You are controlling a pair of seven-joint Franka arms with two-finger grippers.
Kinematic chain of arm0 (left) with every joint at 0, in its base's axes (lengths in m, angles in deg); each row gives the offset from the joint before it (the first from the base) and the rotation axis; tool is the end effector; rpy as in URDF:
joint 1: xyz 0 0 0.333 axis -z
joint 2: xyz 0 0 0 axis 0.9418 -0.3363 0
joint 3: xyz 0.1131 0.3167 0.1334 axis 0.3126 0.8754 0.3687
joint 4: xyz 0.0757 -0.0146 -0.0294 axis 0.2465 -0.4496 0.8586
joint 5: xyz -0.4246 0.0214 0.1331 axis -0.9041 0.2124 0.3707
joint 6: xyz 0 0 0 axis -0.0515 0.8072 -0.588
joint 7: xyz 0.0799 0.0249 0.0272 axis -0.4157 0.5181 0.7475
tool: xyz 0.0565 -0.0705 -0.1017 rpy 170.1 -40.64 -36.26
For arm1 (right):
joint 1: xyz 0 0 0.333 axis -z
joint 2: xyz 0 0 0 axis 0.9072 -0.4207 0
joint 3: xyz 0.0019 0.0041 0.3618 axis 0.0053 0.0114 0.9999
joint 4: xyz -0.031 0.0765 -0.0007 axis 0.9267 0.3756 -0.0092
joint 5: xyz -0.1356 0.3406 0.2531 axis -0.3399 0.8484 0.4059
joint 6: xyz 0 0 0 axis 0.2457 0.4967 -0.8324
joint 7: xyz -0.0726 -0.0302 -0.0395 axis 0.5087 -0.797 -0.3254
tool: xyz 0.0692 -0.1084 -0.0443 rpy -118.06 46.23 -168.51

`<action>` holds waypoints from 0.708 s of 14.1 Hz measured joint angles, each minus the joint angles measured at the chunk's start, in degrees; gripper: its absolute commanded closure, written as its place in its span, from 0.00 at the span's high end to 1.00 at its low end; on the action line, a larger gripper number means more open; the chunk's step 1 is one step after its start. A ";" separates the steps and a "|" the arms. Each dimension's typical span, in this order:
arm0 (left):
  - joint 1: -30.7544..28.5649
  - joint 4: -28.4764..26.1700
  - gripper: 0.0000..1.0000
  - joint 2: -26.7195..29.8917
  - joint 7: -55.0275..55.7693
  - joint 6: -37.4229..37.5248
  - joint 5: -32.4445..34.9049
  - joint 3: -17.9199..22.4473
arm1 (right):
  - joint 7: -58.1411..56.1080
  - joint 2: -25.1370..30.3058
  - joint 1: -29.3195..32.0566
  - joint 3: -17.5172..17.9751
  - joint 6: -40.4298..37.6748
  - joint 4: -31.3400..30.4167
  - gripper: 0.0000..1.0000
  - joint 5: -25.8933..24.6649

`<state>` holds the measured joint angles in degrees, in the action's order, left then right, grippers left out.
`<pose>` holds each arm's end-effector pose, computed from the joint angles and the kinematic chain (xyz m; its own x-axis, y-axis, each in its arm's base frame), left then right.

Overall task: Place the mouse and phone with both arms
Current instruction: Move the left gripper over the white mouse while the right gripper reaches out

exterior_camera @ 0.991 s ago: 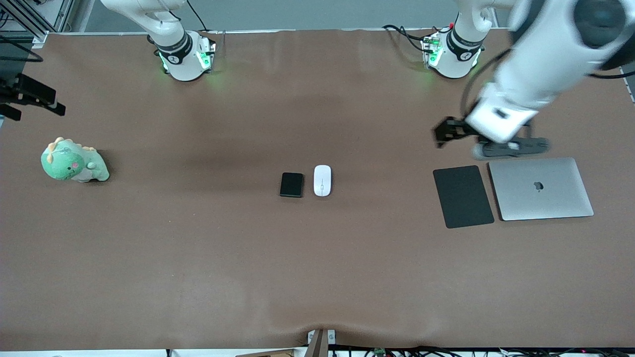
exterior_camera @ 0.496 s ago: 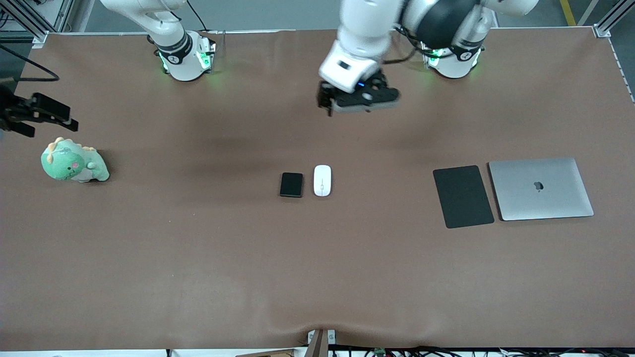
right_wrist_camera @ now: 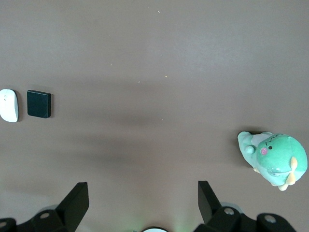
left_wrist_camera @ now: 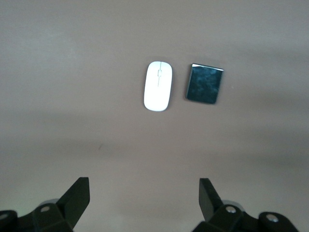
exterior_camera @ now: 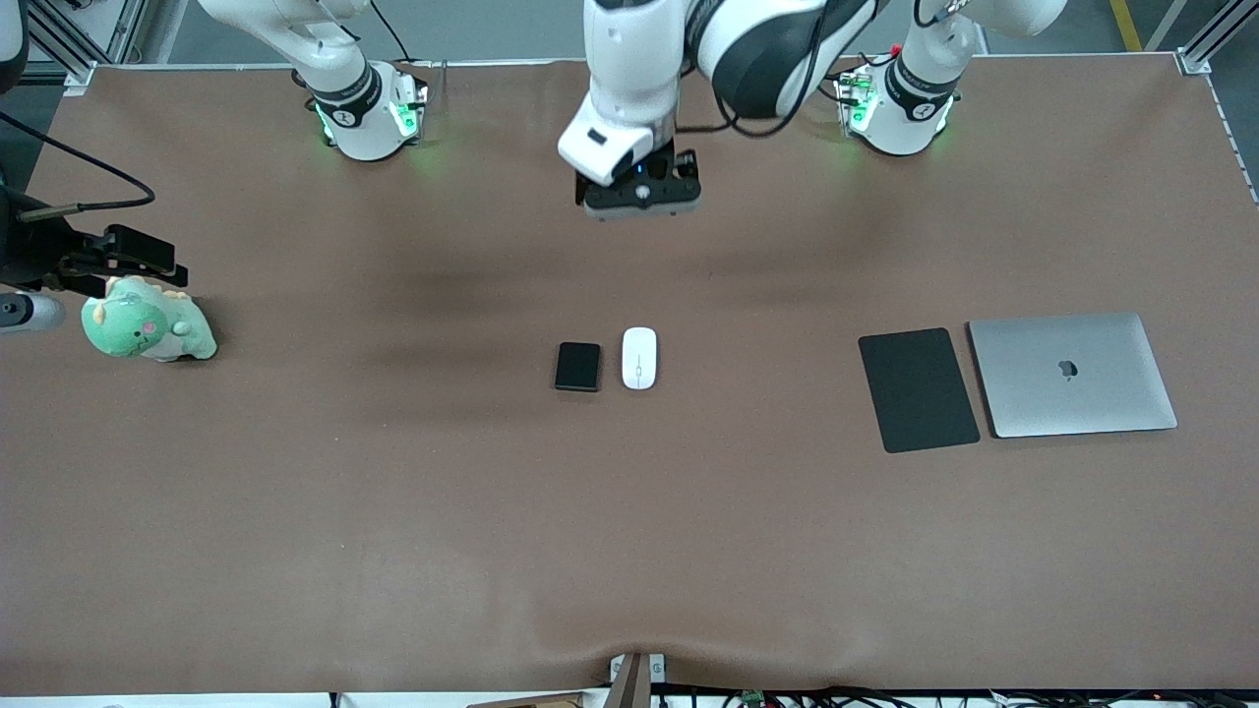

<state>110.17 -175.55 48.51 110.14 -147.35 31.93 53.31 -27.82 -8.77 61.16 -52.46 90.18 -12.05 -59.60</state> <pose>0.4502 -0.5724 0.4602 0.9961 0.0861 -0.0196 0.0864 -0.9962 0.0116 0.6422 0.0024 0.6347 0.9865 0.1005 -0.1291 0.0888 -0.9916 -0.0939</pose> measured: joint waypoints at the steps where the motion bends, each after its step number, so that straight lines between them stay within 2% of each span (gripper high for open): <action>1: -0.58 -1.09 1.00 -1.60 -1.19 -2.43 0.04 0.15 | 0.00 0.01 0.00 0.00 0.00 0.03 1.00 0.00; 5: -1.29 -6.77 1.00 -7.23 -4.27 -12.71 3.90 0.30 | 0.00 -0.34 0.29 -0.20 -0.56 -0.03 1.00 0.00; 10: -2.18 -7.16 1.00 -15.05 -5.46 -21.32 8.09 0.39 | 0.00 -3.92 0.81 -0.35 -0.71 -0.28 1.00 0.01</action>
<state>107.99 -182.70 33.46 104.69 -168.67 40.02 53.70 -27.82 -12.69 61.97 -52.82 89.47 -12.33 -59.58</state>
